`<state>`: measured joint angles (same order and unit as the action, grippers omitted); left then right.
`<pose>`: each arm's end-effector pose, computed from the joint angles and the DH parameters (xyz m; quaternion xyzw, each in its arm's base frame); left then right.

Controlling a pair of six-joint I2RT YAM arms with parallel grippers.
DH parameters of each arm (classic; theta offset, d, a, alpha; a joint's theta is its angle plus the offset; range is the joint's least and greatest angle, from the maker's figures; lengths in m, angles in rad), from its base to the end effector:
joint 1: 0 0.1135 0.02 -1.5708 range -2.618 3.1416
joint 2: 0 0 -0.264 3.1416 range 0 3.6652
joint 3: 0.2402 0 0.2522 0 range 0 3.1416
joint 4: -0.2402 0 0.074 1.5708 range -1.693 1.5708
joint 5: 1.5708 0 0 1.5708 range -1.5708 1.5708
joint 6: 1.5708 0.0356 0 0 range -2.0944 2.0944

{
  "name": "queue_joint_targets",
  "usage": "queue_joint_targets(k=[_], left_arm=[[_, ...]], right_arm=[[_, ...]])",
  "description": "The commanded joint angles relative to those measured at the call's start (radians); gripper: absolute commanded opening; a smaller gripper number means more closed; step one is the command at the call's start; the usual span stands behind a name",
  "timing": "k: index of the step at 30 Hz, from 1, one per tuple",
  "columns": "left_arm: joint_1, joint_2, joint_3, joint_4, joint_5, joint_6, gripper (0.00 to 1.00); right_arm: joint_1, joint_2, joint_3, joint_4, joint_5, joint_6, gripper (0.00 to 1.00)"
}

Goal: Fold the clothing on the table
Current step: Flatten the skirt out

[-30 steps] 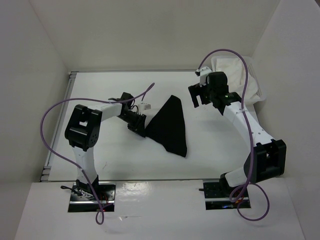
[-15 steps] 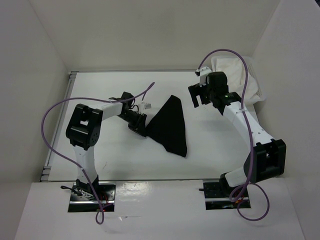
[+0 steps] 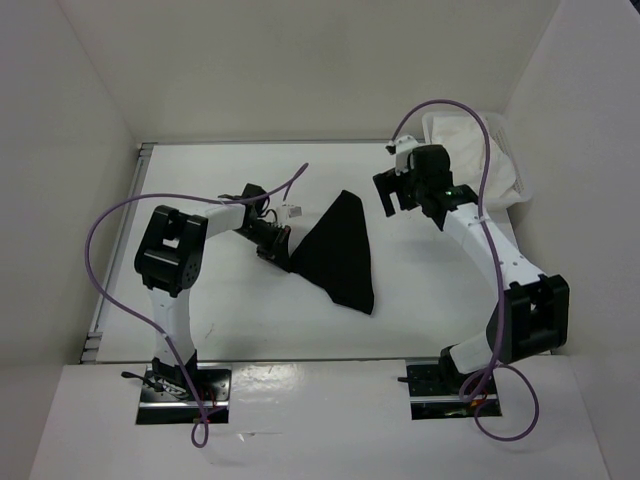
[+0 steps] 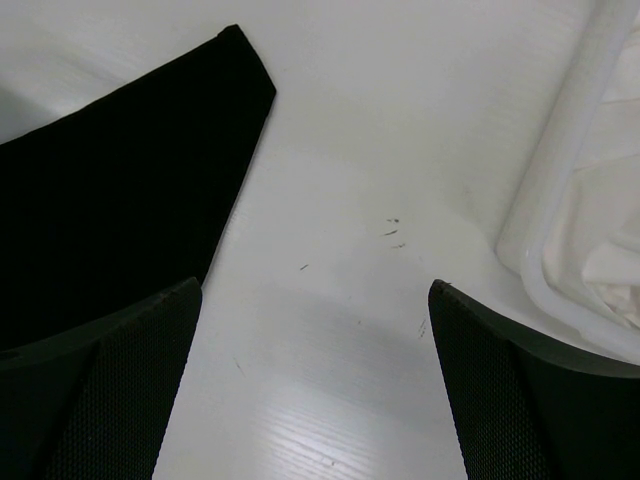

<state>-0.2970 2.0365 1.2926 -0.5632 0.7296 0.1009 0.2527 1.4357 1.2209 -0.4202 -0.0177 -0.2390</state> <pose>0.3618 -0.1355 0.1306 0.2290 0.8985 -0.3640 0.0876 0.3143 0.0818 0.3165 -0.2211 0.8647 0.0110 0.4509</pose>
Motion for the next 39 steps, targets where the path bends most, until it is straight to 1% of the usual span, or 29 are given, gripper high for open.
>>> queue_joint_targets(k=[1,3,6,7,10,14,20,26,29,33,35,37,39], left_arm=[[0.002,-0.010,0.013,-0.021,0.001,0.019,0.00],[0.002,-0.035,0.013,-0.030,-0.027,0.019,0.00],[0.002,-0.067,0.013,-0.041,-0.064,0.019,0.00],[0.002,-0.079,0.013,-0.041,-0.077,0.019,0.00],[0.002,-0.090,0.004,-0.041,-0.117,0.029,0.00],[0.012,-0.090,0.004,-0.052,-0.128,0.029,0.00],[0.012,-0.079,0.004,-0.061,-0.137,0.040,0.00],[0.012,-0.036,0.034,-0.070,-0.157,0.059,0.00],[0.012,-0.036,0.043,-0.070,-0.167,0.059,0.00],[0.012,-0.036,0.053,-0.070,-0.167,0.059,0.00],[0.012,-0.036,0.053,-0.070,-0.176,0.059,0.00],[0.012,-0.036,0.053,-0.070,-0.176,0.059,0.00],[0.003,-0.036,0.053,-0.070,-0.185,0.059,0.00]], right_arm=[[0.040,0.048,0.028,0.052,0.015,-0.028,0.98],[0.063,0.083,0.061,0.061,0.038,-0.055,0.98],[0.074,0.184,0.121,0.083,0.038,-0.075,0.96],[0.074,0.245,0.156,0.083,0.038,-0.085,0.95],[0.074,0.362,0.228,0.083,-0.022,-0.107,0.92],[0.083,0.463,0.272,0.124,-0.065,-0.164,0.89],[0.083,0.561,0.356,0.124,-0.149,-0.200,0.89],[0.092,0.629,0.402,0.136,-0.160,-0.218,0.89],[0.092,0.699,0.462,0.127,-0.160,-0.227,0.84],[0.092,0.764,0.531,0.090,-0.189,-0.227,0.82],[0.092,0.784,0.560,0.080,-0.201,-0.227,0.78],[0.092,0.813,0.584,0.055,-0.202,-0.227,0.78],[0.092,0.833,0.623,0.046,-0.211,-0.237,0.74]])
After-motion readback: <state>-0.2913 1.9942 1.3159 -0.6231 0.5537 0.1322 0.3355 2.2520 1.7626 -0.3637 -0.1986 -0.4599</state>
